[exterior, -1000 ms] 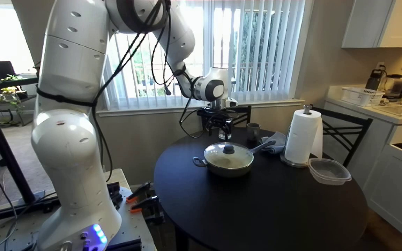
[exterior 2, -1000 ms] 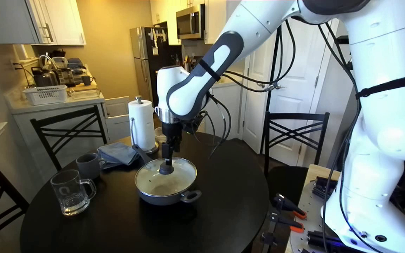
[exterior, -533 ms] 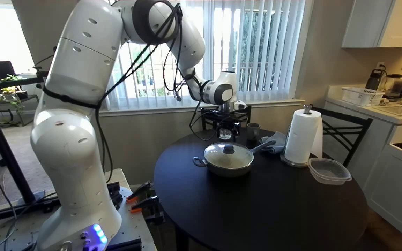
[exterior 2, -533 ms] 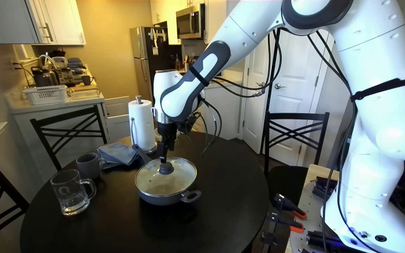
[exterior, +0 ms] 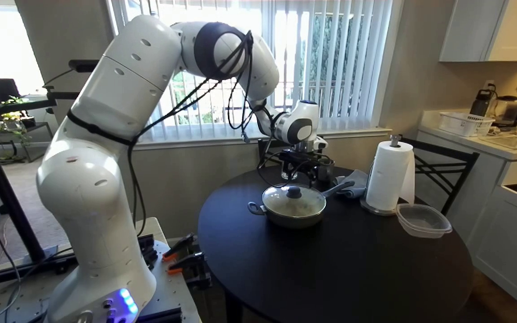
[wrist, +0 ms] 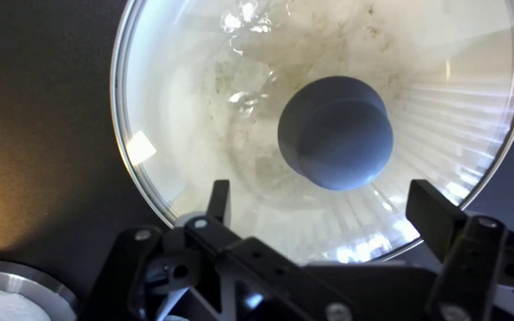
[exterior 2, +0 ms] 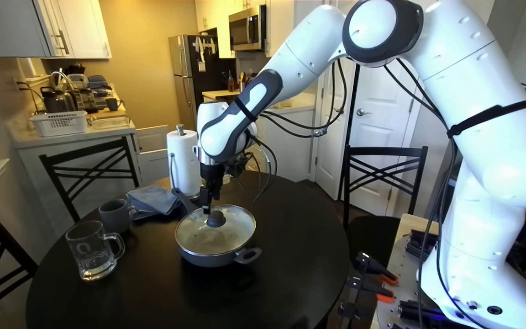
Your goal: Remove the glass lid from the grey pan and put it on the table
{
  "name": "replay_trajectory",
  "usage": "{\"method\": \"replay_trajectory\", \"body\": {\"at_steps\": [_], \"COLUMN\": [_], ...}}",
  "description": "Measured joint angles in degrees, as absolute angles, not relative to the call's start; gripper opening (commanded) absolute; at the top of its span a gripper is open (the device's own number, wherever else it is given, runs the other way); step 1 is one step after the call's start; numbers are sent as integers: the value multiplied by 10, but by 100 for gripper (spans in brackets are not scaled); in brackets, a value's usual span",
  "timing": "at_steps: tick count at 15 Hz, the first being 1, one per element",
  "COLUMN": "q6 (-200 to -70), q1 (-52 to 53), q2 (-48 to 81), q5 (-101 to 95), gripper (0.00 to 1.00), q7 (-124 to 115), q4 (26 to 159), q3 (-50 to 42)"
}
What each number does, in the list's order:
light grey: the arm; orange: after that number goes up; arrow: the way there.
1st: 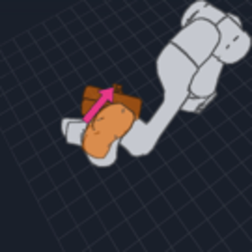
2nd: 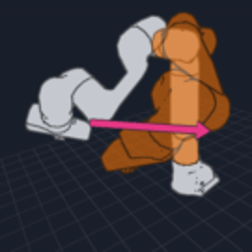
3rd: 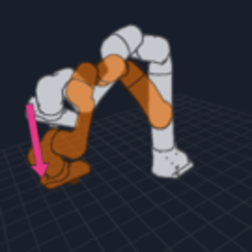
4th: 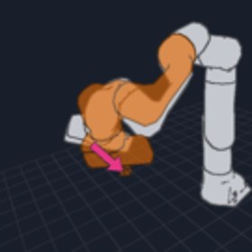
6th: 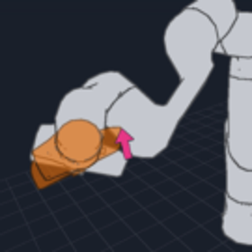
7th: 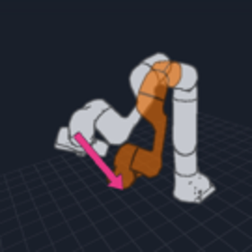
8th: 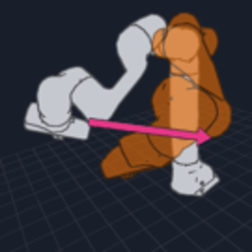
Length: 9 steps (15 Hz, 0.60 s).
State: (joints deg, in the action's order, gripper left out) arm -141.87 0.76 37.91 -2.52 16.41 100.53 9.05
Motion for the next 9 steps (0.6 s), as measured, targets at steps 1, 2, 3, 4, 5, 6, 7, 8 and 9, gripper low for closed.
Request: {"method": "replay_trajectory", "body": {"at_steps": [1, 2, 3, 4, 5, 6, 7, 8, 9], "q6": [-1407, -1392, -1373, -1351, -1333, -1317, -1303, -1293, -1286], "q1": [8, 8, 9, 9, 9, 9, 9, 9, 9], "q2": [388, 395, 401, 406, 409, 412, 415, 417, 420], "q5": [-25, -25, -25, -25, -25, -25, -25, -25, -25], "gripper": [100, 100, 100, 100, 100, 100, 100, 100, 100], "q7": [168, 170, 170, 170, 170, 170, 170, 171, 172], "q4": [993, 981, 970, 959, 950, 942, 934, 928, 922], "q3": [92, 93, 94, 94, 94, 94, 94, 94, 94]}}
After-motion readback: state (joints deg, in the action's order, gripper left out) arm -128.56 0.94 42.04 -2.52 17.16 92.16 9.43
